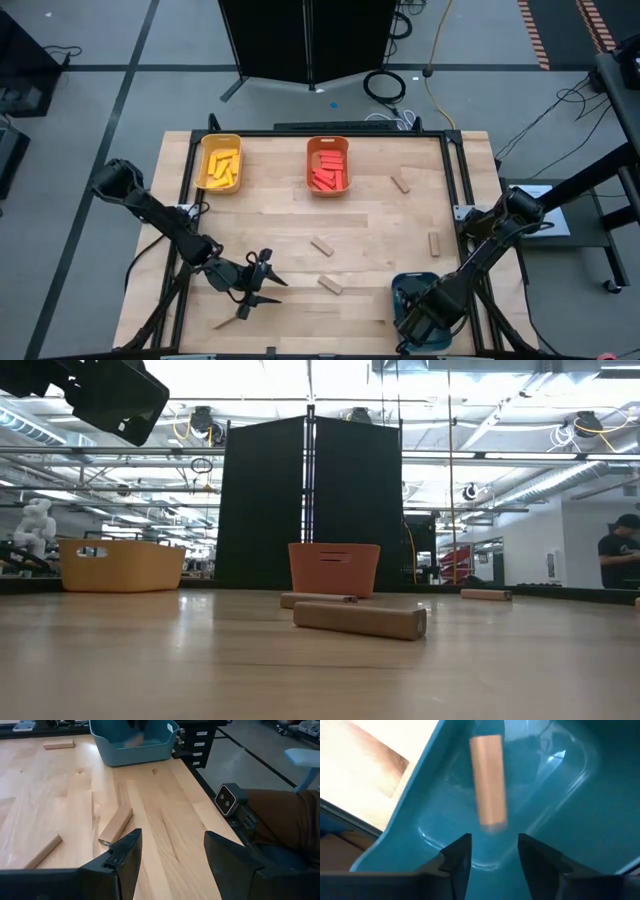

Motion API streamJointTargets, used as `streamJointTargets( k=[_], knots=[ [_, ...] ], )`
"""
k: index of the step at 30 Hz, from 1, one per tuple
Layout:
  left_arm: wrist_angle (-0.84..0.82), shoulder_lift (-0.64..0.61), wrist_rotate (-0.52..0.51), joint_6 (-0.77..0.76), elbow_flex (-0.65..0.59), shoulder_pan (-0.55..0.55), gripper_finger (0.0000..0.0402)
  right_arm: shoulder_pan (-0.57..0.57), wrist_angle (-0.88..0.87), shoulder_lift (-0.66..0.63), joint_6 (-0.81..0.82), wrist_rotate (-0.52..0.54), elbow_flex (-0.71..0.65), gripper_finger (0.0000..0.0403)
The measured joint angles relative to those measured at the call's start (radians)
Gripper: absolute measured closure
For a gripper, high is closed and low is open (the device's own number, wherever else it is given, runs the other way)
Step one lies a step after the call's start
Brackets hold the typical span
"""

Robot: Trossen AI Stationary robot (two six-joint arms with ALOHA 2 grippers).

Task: Sort blocks
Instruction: Put the brown block into the blue bin

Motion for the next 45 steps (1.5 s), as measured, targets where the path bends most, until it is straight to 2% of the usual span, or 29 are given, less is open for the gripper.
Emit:
streamJointTargets(
  k=[6, 12, 16, 20, 23, 26, 29, 32, 37, 45],
  knots=[
    [-0.003, 0.0, 0.002, 0.0, 0.0, 0.0, 0.0191, 0.0, 0.004, 0.0, -0.015, -0.03, 0.0, 0.0228],
    [-0.004, 0.0, -0.001, 0.007, 0.0, 0.0, 0.0191, -0.019, 0.03, -0.031, -0.032, -0.08, 0.0, 0.0229],
    [-0.006, 0.0, -0.004, 0.008, 0.0, 0.001, 0.0191, -0.052, 0.035, -0.076, -0.082, 0.01, 0.0, 0.0231],
    [-0.006, 0.0, -0.006, 0.04, 0.0, 0.001, 0.0191, -0.103, 0.108, -0.096, -0.236, 0.216, 0.0, 0.023],
    [-0.003, 0.0, -0.009, 0.053, 0.0, 0.001, 0.0191, -0.166, 0.278, -0.078, -0.433, 0.32, 0.0, 0.023],
    [-0.004, 0.0, -0.009, 0.053, 0.0, 0.001, 0.0191, -0.237, 0.497, -0.029, -0.665, 0.339, 0.002, 0.023],
    [-0.007, 0.0, -0.01, 0.052, 0.0, 0.001, 0.0191, -0.303, 0.619, 0.028, -0.844, 0.38, 0.002, 0.0229],
    [-0.015, 0.0, -0.011, 0.044, 0.0, 0.001, 0.0191, -0.349, 0.621, 0.08, -0.874, 0.448, 0.002, 0.0229],
    [-0.057, 0.0, -0.012, 0.025, 0.0, 0.001, 0.0191, -0.389, 0.669, 0.165, -0.866, 0.443, 0.002, 0.0229],
    [-0.063, 0.0, -0.012, 0.024, 0.0, 0.001, 0.0191, -0.375, 0.776, 0.263, -0.873, 0.477, 0.001, 0.0229]
  ],
)
